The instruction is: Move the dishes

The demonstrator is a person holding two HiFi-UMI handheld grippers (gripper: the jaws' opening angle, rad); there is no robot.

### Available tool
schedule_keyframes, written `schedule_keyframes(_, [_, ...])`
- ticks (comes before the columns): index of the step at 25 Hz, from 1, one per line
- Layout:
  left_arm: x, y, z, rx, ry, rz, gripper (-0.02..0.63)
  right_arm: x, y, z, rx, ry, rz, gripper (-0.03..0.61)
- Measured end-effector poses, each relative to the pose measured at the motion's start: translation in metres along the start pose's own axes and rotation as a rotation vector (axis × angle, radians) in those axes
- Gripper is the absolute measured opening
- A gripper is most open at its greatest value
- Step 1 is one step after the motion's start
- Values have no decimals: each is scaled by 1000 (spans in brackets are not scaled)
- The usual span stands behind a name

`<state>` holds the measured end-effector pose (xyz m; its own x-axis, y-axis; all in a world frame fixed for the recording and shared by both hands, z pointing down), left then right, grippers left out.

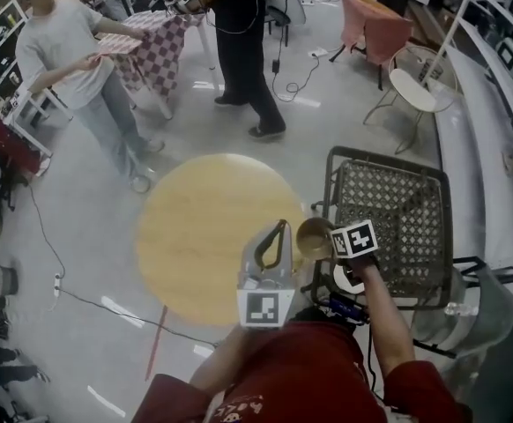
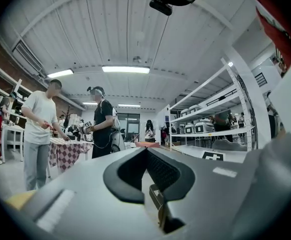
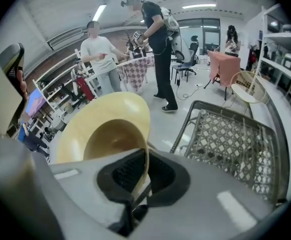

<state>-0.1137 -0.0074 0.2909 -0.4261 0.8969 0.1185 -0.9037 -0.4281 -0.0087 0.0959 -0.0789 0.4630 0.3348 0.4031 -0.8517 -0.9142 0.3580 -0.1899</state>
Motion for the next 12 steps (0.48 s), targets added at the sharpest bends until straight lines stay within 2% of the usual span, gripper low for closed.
schedule_keyframes(12, [-21, -59, 4, 12, -2, 116, 6, 39, -59, 40, -132, -56, 69, 11])
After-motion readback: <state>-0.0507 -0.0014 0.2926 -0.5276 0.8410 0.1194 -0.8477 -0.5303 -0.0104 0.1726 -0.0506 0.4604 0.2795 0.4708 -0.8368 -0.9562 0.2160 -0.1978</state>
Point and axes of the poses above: the fingertips, and each gripper's own axes: x backward along the fingers, y to its left, z out of its underside, the point moved 8 cm from there along x, backward along the fingers, and after that the axes turned 1 degree about -x, right-handed, at the moved point
